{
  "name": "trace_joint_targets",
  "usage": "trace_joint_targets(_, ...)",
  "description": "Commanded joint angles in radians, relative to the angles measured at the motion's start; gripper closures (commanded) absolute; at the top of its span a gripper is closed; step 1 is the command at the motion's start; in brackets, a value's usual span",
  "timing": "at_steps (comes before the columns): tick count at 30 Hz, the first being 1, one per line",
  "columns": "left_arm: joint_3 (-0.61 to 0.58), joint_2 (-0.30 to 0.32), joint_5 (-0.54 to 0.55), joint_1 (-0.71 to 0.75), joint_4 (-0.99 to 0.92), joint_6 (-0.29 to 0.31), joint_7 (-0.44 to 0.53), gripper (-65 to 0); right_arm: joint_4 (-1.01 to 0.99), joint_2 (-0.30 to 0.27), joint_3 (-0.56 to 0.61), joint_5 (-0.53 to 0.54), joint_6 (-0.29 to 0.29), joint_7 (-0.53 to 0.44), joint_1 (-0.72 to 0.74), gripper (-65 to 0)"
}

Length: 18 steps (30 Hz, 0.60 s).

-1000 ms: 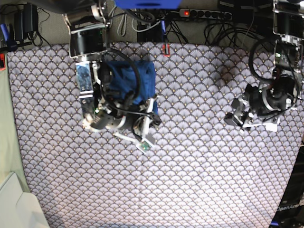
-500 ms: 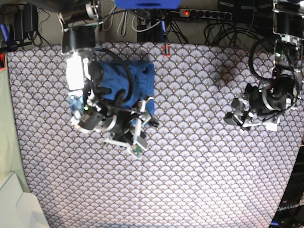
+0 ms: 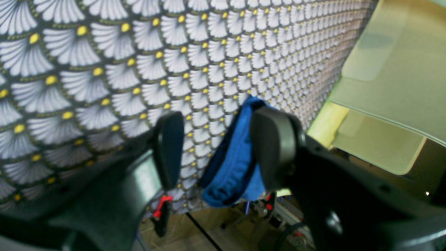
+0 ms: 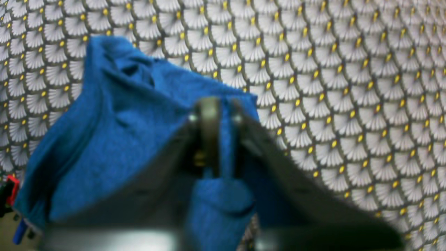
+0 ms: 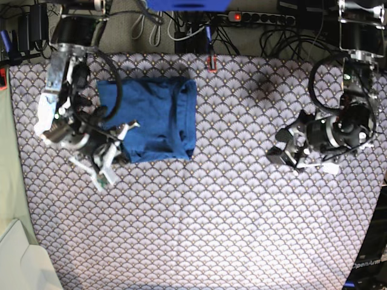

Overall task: Fold the T-shirt properly
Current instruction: 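Release the stack and pull the right gripper back beside it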

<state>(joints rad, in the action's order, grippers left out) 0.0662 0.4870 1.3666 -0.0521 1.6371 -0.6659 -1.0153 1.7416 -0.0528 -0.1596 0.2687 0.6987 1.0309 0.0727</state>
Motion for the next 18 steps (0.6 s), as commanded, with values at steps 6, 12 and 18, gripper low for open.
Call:
trace_joint_targets(6, 0.002, -0.011, 0.083, -0.015, 0.016, -0.032, -0.024, -34.2, 0.016, 0.02, -0.013, 0.013, -0.001, -0.022, -0.092, 0.0)
trace_joint_targets(12, 0.001, -0.015, 0.109, -0.007, 0.03, -0.032, -0.026, -34.2, -0.065, 0.018, -0.011, 0.011, -0.001, -0.094, -0.093, 0.0)
trace_joint_targets(18, 0.001, -0.015, 0.117, 0.013, 0.117, -0.032, -0.026, -34.2, -0.191, 0.015, -0.007, 0.011, -0.001, -0.157, -0.067, 0.0)
